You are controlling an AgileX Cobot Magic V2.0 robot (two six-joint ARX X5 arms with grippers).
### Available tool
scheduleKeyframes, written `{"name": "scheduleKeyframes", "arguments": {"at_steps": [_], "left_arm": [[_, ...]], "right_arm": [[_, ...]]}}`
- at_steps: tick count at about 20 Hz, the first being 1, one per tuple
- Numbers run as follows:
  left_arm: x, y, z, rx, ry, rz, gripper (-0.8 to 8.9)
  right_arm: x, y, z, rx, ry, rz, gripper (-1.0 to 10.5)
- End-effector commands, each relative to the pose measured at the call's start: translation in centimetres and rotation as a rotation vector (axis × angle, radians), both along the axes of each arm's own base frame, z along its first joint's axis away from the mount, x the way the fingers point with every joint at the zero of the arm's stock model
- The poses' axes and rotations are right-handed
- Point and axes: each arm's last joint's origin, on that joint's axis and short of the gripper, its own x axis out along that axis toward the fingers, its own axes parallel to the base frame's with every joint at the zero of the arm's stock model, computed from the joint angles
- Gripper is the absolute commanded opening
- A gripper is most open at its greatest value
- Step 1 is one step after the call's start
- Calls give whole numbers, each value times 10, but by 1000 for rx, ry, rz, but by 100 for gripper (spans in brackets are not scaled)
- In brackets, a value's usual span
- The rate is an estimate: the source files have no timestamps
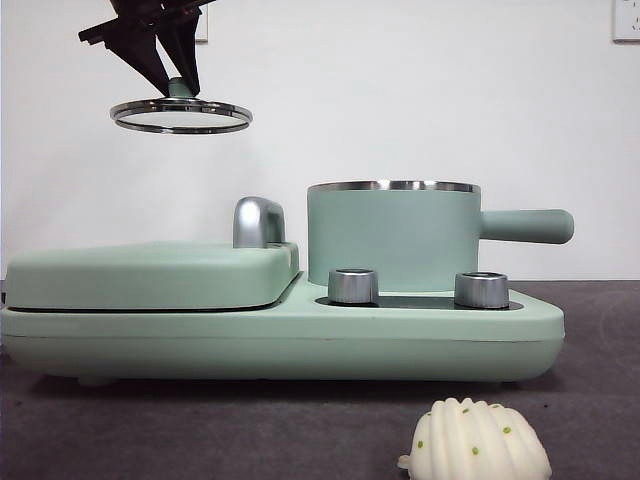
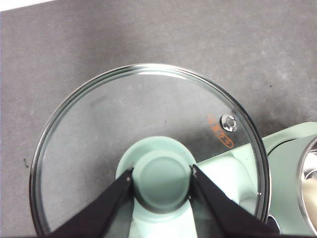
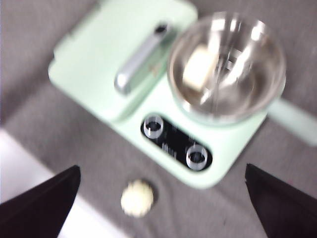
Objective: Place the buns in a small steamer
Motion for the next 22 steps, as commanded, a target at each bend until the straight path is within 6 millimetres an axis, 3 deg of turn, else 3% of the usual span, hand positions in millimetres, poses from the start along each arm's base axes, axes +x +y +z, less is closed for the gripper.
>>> {"name": "scheduleKeyframes", "arguments": {"at_steps": [1,7,15,19,22], "left_arm": [[-6,-1,16,-27,-68,-4,86],[-6,-1,16,-28,-70,-4,86],[-6,-1,17,-28,-71,-4,86],[-6,-1,17,-28,-71,-4,86],[-6,-1,17,-28,-71,-4,86]], "right_arm": [[-20,-7,-26,-84,120,8,577],[-50,-16,-97,-149,271,1,577],[-53,29,-194,-86,280,86,577],[-45,43,-227,-88,281,88,576],[-38,53,-237,-85,277,91,576]]}}
